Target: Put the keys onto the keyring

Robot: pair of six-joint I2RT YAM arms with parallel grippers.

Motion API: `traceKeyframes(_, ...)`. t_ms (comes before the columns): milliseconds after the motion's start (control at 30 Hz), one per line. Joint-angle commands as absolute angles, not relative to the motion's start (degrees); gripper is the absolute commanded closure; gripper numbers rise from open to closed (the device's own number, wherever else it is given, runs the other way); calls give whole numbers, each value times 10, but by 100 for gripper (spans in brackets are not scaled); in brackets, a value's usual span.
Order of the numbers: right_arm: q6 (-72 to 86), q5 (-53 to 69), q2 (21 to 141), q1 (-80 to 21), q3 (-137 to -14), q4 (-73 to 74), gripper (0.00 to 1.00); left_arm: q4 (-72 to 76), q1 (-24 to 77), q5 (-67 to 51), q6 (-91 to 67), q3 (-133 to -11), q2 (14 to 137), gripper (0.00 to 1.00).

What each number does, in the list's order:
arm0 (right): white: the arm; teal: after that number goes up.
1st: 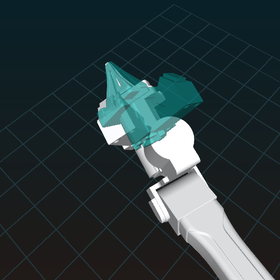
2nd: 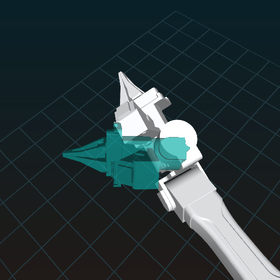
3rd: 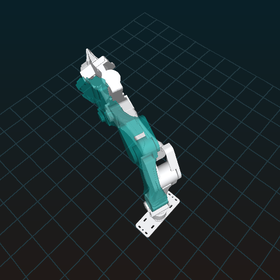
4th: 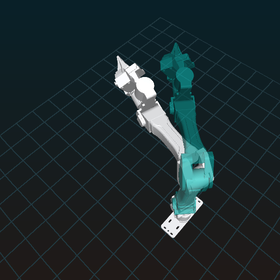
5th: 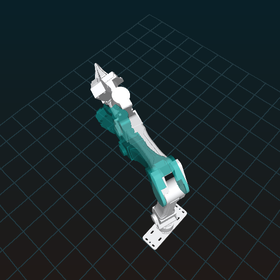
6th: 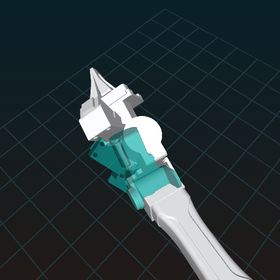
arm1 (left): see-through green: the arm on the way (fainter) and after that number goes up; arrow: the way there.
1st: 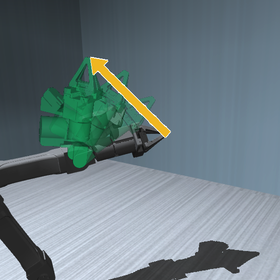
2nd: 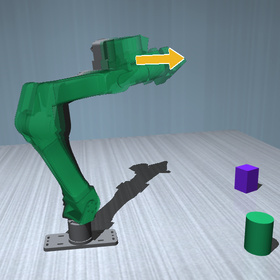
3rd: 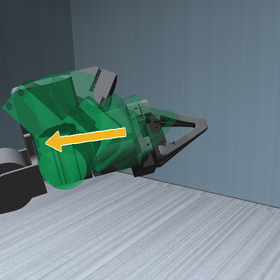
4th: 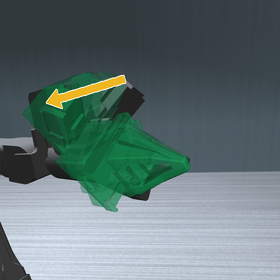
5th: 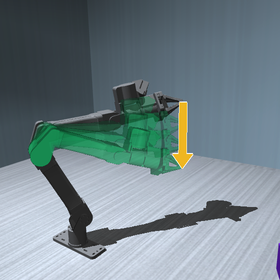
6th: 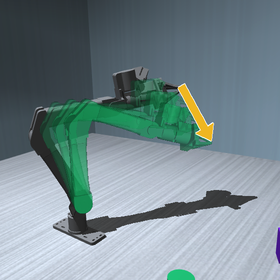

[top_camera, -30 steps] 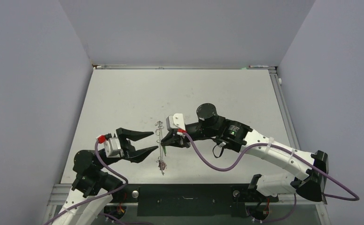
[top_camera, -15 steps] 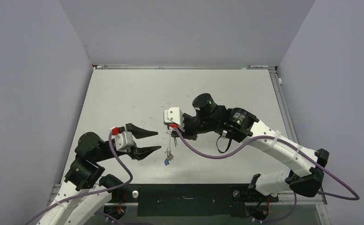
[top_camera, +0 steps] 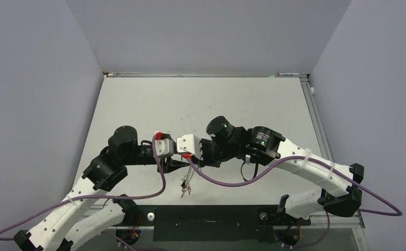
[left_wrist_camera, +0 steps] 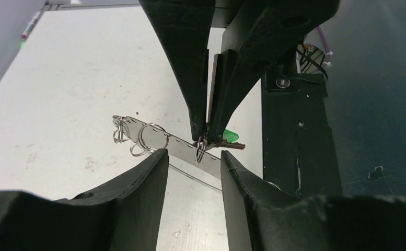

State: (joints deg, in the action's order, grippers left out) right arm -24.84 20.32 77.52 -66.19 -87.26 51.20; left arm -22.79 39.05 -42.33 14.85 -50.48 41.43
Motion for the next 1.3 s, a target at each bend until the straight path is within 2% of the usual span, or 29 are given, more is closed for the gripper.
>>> traceKeyframes(0, -238, 192, 748, -678, -876, 493, 95, -226, 405, -452, 171, -517, 429, 63)
traceKeyframes(467, -238, 175, 742, -690, -870, 486, 95, -136, 410, -481, 129, -473, 421, 82)
traceKeyframes(733, -237, 170, 745, -691, -869, 482, 95, -115, 409, -489, 117, -456, 418, 82)
traceKeyframes(1267, -237, 169, 743, -691, -864, 478, 95, -78, 408, -483, 98, -435, 399, 75)
